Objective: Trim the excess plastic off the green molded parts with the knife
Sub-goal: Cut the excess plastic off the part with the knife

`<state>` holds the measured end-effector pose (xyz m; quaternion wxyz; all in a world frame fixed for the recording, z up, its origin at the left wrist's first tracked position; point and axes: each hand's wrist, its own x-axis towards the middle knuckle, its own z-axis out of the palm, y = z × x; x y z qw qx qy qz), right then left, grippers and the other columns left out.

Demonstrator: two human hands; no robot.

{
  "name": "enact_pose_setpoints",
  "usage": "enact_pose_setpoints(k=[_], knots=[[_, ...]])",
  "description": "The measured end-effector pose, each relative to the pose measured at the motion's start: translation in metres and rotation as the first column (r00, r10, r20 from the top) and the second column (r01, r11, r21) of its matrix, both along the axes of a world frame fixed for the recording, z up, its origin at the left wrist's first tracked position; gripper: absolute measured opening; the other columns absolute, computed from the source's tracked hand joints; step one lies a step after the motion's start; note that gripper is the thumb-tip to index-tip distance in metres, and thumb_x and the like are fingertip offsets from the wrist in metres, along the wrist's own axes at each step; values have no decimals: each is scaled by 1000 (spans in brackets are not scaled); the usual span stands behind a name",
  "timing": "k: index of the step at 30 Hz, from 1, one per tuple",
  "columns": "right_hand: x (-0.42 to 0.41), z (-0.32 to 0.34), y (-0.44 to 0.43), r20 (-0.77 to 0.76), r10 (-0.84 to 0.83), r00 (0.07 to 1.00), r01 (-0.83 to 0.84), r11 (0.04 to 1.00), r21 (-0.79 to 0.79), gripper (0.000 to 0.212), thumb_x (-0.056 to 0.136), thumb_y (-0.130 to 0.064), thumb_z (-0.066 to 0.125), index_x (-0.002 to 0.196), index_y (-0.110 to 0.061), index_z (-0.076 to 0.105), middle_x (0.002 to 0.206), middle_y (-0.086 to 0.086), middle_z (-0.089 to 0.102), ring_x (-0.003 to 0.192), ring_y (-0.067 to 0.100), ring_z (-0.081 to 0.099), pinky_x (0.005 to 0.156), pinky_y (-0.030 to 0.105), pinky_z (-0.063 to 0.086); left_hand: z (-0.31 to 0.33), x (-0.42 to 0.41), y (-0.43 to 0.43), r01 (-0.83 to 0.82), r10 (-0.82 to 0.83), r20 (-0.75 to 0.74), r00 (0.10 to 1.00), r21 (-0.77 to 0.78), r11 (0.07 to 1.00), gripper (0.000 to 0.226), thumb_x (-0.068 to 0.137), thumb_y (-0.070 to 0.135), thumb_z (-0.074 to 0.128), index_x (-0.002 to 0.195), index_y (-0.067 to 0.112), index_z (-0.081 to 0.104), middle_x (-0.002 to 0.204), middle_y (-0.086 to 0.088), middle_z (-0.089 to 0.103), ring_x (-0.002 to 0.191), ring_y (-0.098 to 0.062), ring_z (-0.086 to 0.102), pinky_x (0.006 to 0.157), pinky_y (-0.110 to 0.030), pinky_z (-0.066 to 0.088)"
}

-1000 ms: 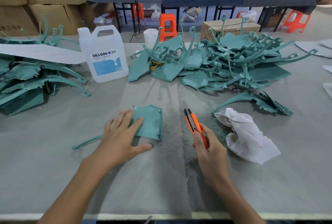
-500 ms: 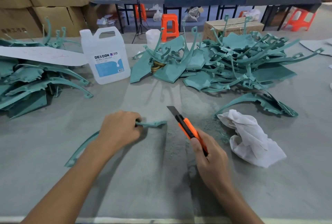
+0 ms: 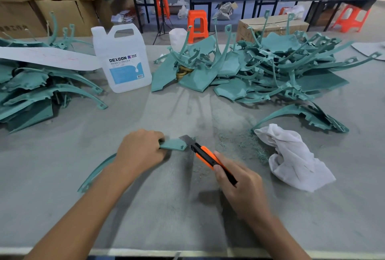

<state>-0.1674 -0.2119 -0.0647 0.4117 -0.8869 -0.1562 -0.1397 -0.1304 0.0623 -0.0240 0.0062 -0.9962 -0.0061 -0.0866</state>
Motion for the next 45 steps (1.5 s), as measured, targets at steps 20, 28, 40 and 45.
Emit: enact_pose_setpoints(k=[20, 28, 40, 45], knots=[[21, 46, -13, -73, 72, 995, -78, 993, -86, 32, 98, -44, 58, 129, -51, 61, 76, -30, 67, 59, -2, 58, 52, 15, 39, 4, -1, -2, -18, 20, 33, 999, -60, 998, 30, 80, 54, 63, 95, 30, 73, 87, 1, 73, 82, -29, 64, 63, -31, 43], [13, 43, -15, -110, 140, 984, -153, 981, -120, 34, 96, -49, 56, 130, -51, 61, 70, -19, 66, 60, 1, 55, 53, 18, 34, 3, -2, -2, -12, 15, 44, 999, -72, 997, 29, 76, 51, 59, 89, 28, 72, 80, 0, 71, 78, -29, 62, 59, -30, 36], [67, 24, -22, -133, -73, 988, -12, 834, -551, 36, 103, -52, 40, 137, -52, 52, 97, -7, 72, 92, 24, 67, 64, 35, 43, 0, -2, 0, 9, -4, 72, 997, -73, 997, 34, 77, 53, 52, 89, 29, 71, 81, 3, 72, 77, -28, 63, 58, -30, 38], [54, 4, -24, -43, -124, 991, 106, 947, -304, 36, 102, -46, 47, 137, -45, 57, 98, -1, 75, 91, 28, 69, 63, 36, 44, 15, -7, 5, 29, -30, 0, 1000, -220, 975, 29, 78, 54, 58, 98, 33, 59, 90, 9, 70, 89, -26, 63, 68, -32, 39]])
